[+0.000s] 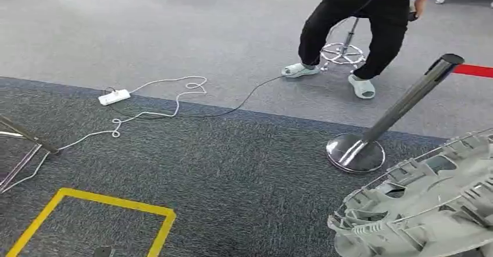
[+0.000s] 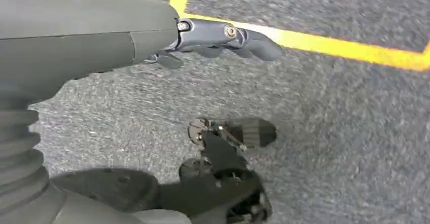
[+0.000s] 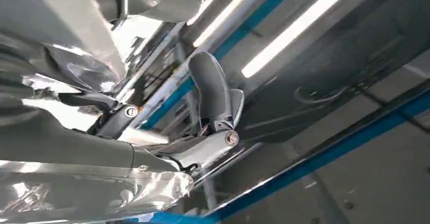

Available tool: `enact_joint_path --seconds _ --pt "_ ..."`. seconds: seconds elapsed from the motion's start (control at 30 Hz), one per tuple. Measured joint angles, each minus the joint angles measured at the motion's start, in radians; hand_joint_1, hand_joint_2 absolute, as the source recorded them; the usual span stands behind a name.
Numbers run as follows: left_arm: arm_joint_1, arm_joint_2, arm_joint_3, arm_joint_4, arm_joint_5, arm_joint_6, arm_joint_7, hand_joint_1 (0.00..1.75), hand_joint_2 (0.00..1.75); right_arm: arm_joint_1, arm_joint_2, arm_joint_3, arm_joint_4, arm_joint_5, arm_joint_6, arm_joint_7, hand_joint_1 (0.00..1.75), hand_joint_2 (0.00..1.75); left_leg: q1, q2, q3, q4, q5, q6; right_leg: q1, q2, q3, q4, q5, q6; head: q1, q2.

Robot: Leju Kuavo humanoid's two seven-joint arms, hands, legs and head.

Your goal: Take the parts from the cabinet and place them on the table.

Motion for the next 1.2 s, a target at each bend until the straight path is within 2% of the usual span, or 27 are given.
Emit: enact_joint_path --seconds 0.03,0.07,0.1,0.13,0.2,0.23,0.27,0.3,0.4,0.43,0.47,0.5,0.57,0.6,0.63,0.67,0.7,0.73,0.77,0.8,0.93,0.97,1.0,1.03,1.1,1.13,1.2 --pt "-0.003 -0.001 0.0 0.0 0.004 0.001 0.004 0.0 1.75 0.002 0.0 0.0 0.0 0.006 0.003 0.0 1.75 1.75 0.0 -0.015 0.0 0.0 0.0 0.0 0.0 0.017 -0.045 0.09 -0.039 0.002 0.008 0.0" --pt "-0.004 -0.002 0.0 0.0 0.006 0.001 0.008 0.0 1.75 0.006 0.0 0.0 0.0 0.007 0.003 0.0 1.75 1.75 0.0 -0.028 -0.001 0.001 0.0 0.001 0.0 0.021 -0.086 0.165 -0.069 0.004 0.009 0.0" --pt "-0.003 -0.003 0.0 0.0 0.004 0.0 0.015 0.0 1.75 0.007 0.0 0.0 0.0 0.007 0.004 0.0 1.75 1.75 0.0 -0.042 0.0 0.001 0.0 0.001 0.0 0.023 -0.114 0.213 -0.078 0.004 0.008 0.0" --pt "-0.001 -0.005 0.0 0.0 -0.001 0.0 0.021 0.0 1.75 0.009 0.0 0.0 0.0 0.006 0.008 0.0 1.75 1.75 0.0 -0.056 0.001 0.001 0.0 0.001 0.0 0.023 -0.122 0.216 -0.063 0.004 0.008 0.0" --pt "0.002 -0.011 0.0 0.0 -0.003 0.001 0.043 0.0 1.75 0.006 0.0 0.0 0.0 0.011 0.029 0.008 1.75 1.75 0.004 -0.088 0.005 0.002 0.0 -0.003 -0.005 0.028 -0.07 0.089 0.026 0.006 0.008 0.0" --pt "0.002 -0.014 0.0 0.0 -0.003 0.002 0.048 0.0 1.75 0.004 0.0 0.001 0.0 0.016 0.034 0.01 1.75 1.75 0.008 -0.103 0.007 0.004 -0.001 -0.008 -0.011 0.047 -0.025 -0.006 0.074 0.009 0.008 0.0" --pt "0.001 -0.013 0.0 0.0 -0.003 0.002 0.049 0.0 1.75 0.002 0.0 0.001 0.0 0.019 0.038 0.012 1.75 1.75 0.008 -0.114 0.005 0.005 -0.001 -0.015 -0.023 0.102 0.003 -0.069 0.084 0.017 0.01 0.0" --pt "-0.001 -0.012 0.0 0.0 -0.003 0.002 0.049 0.0 1.75 0.001 0.0 0.001 -0.001 0.022 0.04 0.014 1.75 1.75 0.003 -0.127 -0.003 0.017 -0.003 -0.021 -0.025 0.118 0.011 -0.088 0.076 0.013 0.011 0.0" --pt "0.008 -0.013 0.0 0.0 0.0 0.002 0.047 0.0 1.75 -0.004 0.0 0.003 -0.002 0.028 0.043 0.022 1.75 1.75 0.01 -0.154 -0.012 0.001 0.013 -0.039 -0.015 0.085 0.007 -0.082 0.083 -0.012 0.007 0.0" --pt "0.01 -0.012 0.0 0.0 0.0 0.001 0.045 0.0 1.75 -0.007 0.0 0.005 -0.002 0.026 0.044 0.024 1.75 1.75 0.011 -0.148 -0.015 0.004 0.01 -0.041 -0.02 0.072 0.009 -0.09 0.087 -0.02 0.007 0.0" --pt "0.011 -0.013 0.0 0.0 0.001 0.001 0.042 0.0 1.75 -0.007 0.0 0.008 -0.003 0.026 0.046 0.024 1.75 1.75 0.004 -0.094 -0.022 0.022 -0.007 -0.046 -0.018 0.063 0.01 -0.09 0.088 -0.027 0.001 0.0" --pt "0.008 -0.013 0.0 0.0 0.0 0.0 0.04 0.0 1.75 -0.007 0.0 0.008 -0.004 0.025 0.046 0.024 1.75 1.75 0.004 -0.061 -0.046 0.071 -0.041 -0.05 -0.015 0.051 0.01 -0.091 0.087 -0.033 -0.005 0.0" --pt "0.0 -0.017 0.0 0.0 -0.002 -0.002 0.04 0.0 1.75 -0.007 0.0 0.01 -0.005 0.024 0.05 0.024 1.75 1.75 0.007 -0.037 -0.124 0.234 -0.119 -0.054 -0.009 0.019 0.009 -0.091 0.086 -0.039 -0.005 0.0" --pt "0.0 -0.019 0.0 0.0 -0.002 -0.002 0.04 0.0 1.75 -0.008 0.0 0.011 -0.005 0.022 0.05 0.025 1.75 1.75 0.007 -0.035 -0.153 0.294 -0.139 -0.054 -0.008 0.005 0.008 -0.091 0.085 -0.04 -0.004 0.0" --pt "0.001 -0.019 0.0 0.0 -0.002 -0.002 0.037 0.0 1.75 -0.009 0.0 0.014 -0.005 0.021 0.05 0.025 1.75 1.75 0.007 -0.035 -0.161 0.31 -0.135 -0.053 -0.005 -0.006 0.009 -0.091 0.085 -0.04 -0.004 0.0" --pt "0.002 -0.019 0.0 0.0 0.001 -0.003 0.031 0.0 1.75 -0.01 0.0 0.019 -0.005 0.021 0.05 0.025 1.75 1.75 0.006 -0.035 -0.147 0.285 -0.11 -0.05 -0.004 -0.019 0.009 -0.091 0.084 -0.041 -0.004 0.0" --pt "0.002 -0.019 0.0 0.0 0.001 -0.003 0.026 0.0 1.75 -0.012 0.0 0.022 -0.005 0.021 0.05 0.025 1.75 1.75 0.006 -0.032 -0.115 0.226 -0.075 -0.046 -0.002 -0.03 0.01 -0.091 0.083 -0.041 -0.005 0.0" --pt "0.001 -0.018 0.0 0.0 0.001 -0.003 0.023 0.0 1.75 -0.015 0.0 0.026 -0.005 0.021 0.05 0.025 1.75 1.75 0.002 -0.016 -0.066 0.14 -0.034 -0.04 -0.001 -0.04 0.013 -0.091 0.082 -0.04 -0.004 0.0" --pt "-0.001 -0.017 0.0 0.0 0.001 -0.003 0.022 0.0 1.75 -0.017 0.0 0.029 -0.005 0.022 0.051 0.025 1.75 1.75 -0.006 0.035 -0.016 0.058 -0.006 -0.03 0.0 -0.05 0.017 -0.091 0.08 -0.038 -0.005 0.0" --pt "-0.005 -0.017 0.0 0.0 0.001 -0.003 0.023 0.0 1.75 -0.017 0.0 0.031 -0.005 0.023 0.052 0.025 1.75 1.75 -0.019 0.086 0.007 0.009 -0.015 -0.027 0.008 -0.06 0.018 -0.086 0.075 -0.03 -0.005 0.0" --pt "-0.003 -0.017 0.0 0.0 0.001 -0.003 0.022 0.0 1.75 -0.027 0.0 0.039 -0.004 0.03 0.064 0.032 1.75 1.75 -0.017 0.032 0.003 -0.002 -0.01 -0.01 0.011 -0.109 0.031 -0.097 0.069 -0.014 -0.004 0.0" --pt "0.001 -0.02 0.0 0.0 0.001 -0.003 0.023 0.0 1.75 -0.03 0.0 0.04 -0.004 0.031 0.065 0.033 1.75 1.75 -0.007 0.022 0.01 -0.009 -0.004 -0.005 0.006 -0.086 0.028 -0.088 0.061 -0.007 -0.002 0.0" --pt "0.0 -0.017 0.0 0.0 0.001 -0.003 0.023 0.0 1.75 -0.032 0.001 0.043 -0.004 0.03 0.066 0.033 1.75 1.75 -0.003 0.008 0.012 -0.009 -0.004 -0.003 0.004 -0.034 0.013 -0.05 0.037 -0.002 0.002 0.0" --pt "-0.004 -0.016 0.0 0.0 0.001 -0.003 0.023 0.0 1.75 -0.034 0.001 0.043 -0.004 0.03 0.066 0.033 1.75 1.75 -0.001 -0.004 0.012 -0.009 -0.002 0.0 0.001 -0.009 -0.023 0.023 0.0 0.001 0.005 0.0" --pt "-0.009 -0.017 0.0 0.0 0.0 -0.003 0.024 0.0 1.75 -0.035 0.001 0.043 -0.003 0.035 0.066 0.039 1.75 1.75 0.0 -0.031 0.011 -0.008 -0.002 0.002 -0.001 0.013 -0.101 0.167 -0.053 0.007 0.01 0.0" --pt "-0.008 -0.018 0.0 0.0 0.0 -0.003 0.028 0.0 1.75 -0.035 0.001 0.045 -0.002 0.04 0.067 0.043 1.75 1.75 0.0 -0.047 0.012 -0.008 -0.002 0.002 -0.002 0.018 -0.124 0.201 -0.051 0.008 0.01 0.0" --pt "-0.003 -0.019 0.0 0.0 -0.003 -0.003 0.034 0.0 1.75 -0.036 0.001 0.051 -0.001 0.043 0.067 0.049 1.75 1.75 0.003 -0.077 0.016 -0.007 -0.003 -0.001 -0.005 0.024 -0.1 0.128 0.015 0.01 0.01 0.0"
